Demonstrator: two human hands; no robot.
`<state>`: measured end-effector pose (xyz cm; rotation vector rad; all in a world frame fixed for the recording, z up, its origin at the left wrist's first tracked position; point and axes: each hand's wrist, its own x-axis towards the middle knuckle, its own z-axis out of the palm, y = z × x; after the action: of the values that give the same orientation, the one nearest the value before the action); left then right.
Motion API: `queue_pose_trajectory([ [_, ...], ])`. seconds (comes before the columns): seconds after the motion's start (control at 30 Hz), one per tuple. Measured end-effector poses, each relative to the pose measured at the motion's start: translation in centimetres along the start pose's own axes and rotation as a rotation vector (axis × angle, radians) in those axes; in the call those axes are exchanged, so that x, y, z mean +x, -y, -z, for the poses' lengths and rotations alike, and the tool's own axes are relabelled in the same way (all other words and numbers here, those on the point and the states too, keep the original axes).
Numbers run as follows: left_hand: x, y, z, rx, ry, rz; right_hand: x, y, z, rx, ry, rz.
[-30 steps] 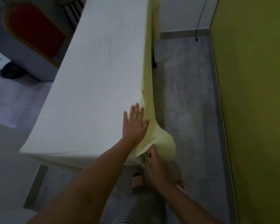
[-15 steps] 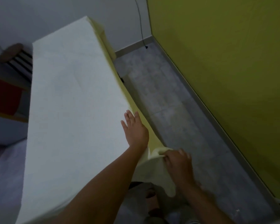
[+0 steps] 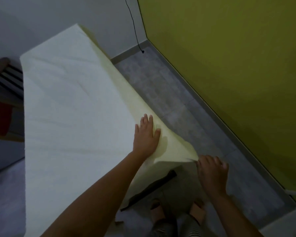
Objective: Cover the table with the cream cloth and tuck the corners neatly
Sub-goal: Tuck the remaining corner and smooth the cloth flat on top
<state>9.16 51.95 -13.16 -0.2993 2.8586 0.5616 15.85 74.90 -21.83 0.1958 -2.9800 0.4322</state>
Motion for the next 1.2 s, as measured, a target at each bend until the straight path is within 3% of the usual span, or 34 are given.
queue_pose_trajectory([
  [0.1, -0.7, 0.2, -1.5, 0.201, 0.076, -0.099, -0.9, 0.6, -1.0, -0.011, 0.016, -0.03],
  [0.2, -0.4, 0.0, -1.9, 0.276, 0.043, -0.109, -2.5, 2.9, -3.0, 0.002, 0.064, -0.041],
  [0.33, -1.1, 0.1, -1.5, 0.205, 0.064, -0.139, -5.6, 6.2, -5.5, -0.025, 0.183, -0.044],
  [0.43, -2.2, 0.3, -1.0, 0.091, 0.086, -0.199, -5.8, 8.8, -5.7, 0.006, 0.28, -0.202],
  [0.5, -3.1, 0.6, -0.9, 0.044, 0.105, -0.256, -4.9, 10.4, -5.3, 0.077, 0.222, -0.308],
  [0.6, -4.4, 1.3, -1.3, 0.059, 0.095, -0.325, -3.8, 12.6, -4.5, 0.249, 0.074, -0.307],
  [0.8, -5.1, 1.3, -1.5, 0.088, 0.094, -0.343, -4.4, 12.6, -3.6, 0.274, 0.123, -0.456],
  [0.9, -5.2, 1.0, -1.7, 0.11, 0.098, -0.343, -4.4, 11.6, -2.2, 0.33, 0.031, -0.553],
  [1.1, -4.9, 1.3, -2.0, 0.072, 0.092, -0.341, -4.8, 13.7, -4.3, 0.348, 0.014, -0.511],
  [1.2, -4.7, 2.1, -1.6, -0.022, 0.057, -0.28, -4.6, 13.9, -3.8, 0.364, -0.167, -0.524],
])
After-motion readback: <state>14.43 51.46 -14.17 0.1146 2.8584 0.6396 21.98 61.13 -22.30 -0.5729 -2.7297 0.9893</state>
